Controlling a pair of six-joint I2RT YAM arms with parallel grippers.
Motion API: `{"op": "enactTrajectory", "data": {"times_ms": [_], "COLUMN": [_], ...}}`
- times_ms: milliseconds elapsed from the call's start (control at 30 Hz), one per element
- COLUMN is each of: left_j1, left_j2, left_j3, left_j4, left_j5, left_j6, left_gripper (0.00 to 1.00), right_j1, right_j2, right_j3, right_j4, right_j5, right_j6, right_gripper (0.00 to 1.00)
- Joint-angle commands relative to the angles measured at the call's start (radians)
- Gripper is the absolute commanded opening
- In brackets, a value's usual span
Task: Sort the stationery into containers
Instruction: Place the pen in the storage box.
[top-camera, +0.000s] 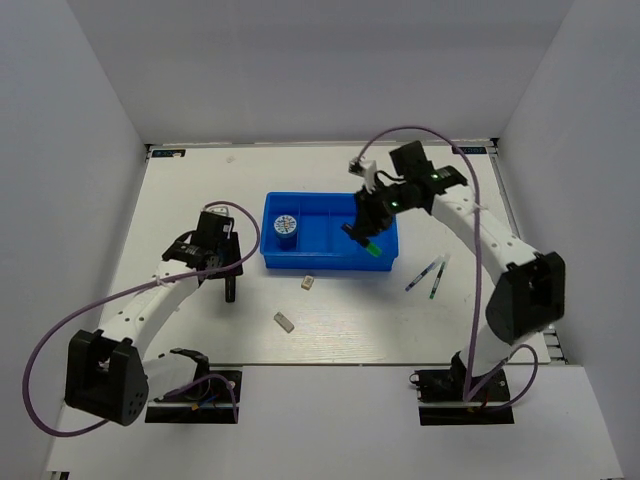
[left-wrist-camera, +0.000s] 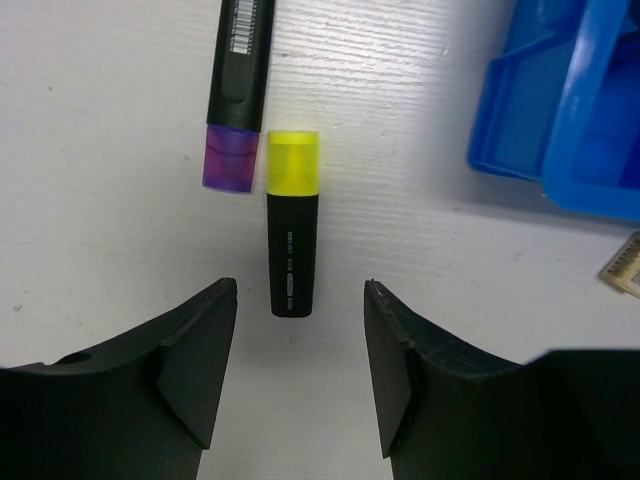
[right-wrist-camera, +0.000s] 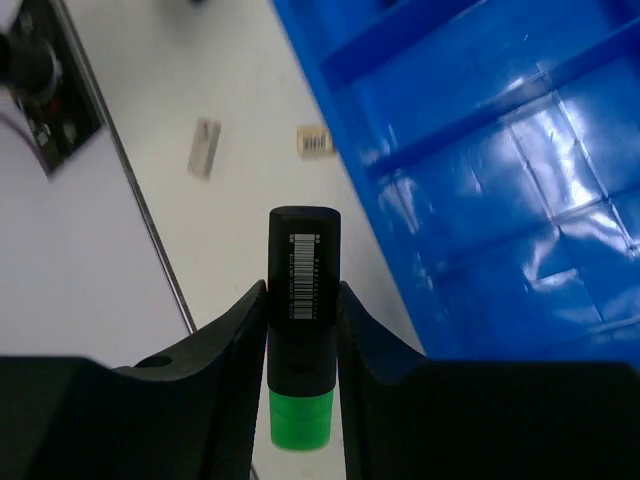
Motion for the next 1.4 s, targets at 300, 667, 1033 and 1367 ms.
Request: {"op": "enactTrajectory", "data": {"times_ms": [300, 667, 1033, 1367], "left_j1": [0.154, 0.201, 0.199, 0.201], "left_j2": [0.077, 0.139, 0.267, 0.402], "left_j3": [0.029, 0.060, 0.121, 0.206], "left_j4": [0.043, 0.103, 0.160, 0.166], "left_j5": [0.023, 0.040, 0.019, -0.029], "left_j6": [-0.038, -0.039, -0.005, 0.036], "left_gripper": [0.59, 0.58, 0.64, 0.65], "right_j1": [0.159, 0.185, 0.218, 0.213], "right_j2": [0.420, 0.541, 0.617, 0.503], "right_j3": [0.441, 0.508, 0.533, 0.438], "right_j4": [0.276, 0.272, 0.237, 0.263], "right_j5": [0.498, 0.686, 0.600, 0.563], "right_j6": [0.756, 0.901, 0.911, 0.870], "right_gripper": [0.00, 0.00, 0.29, 0.48]}}
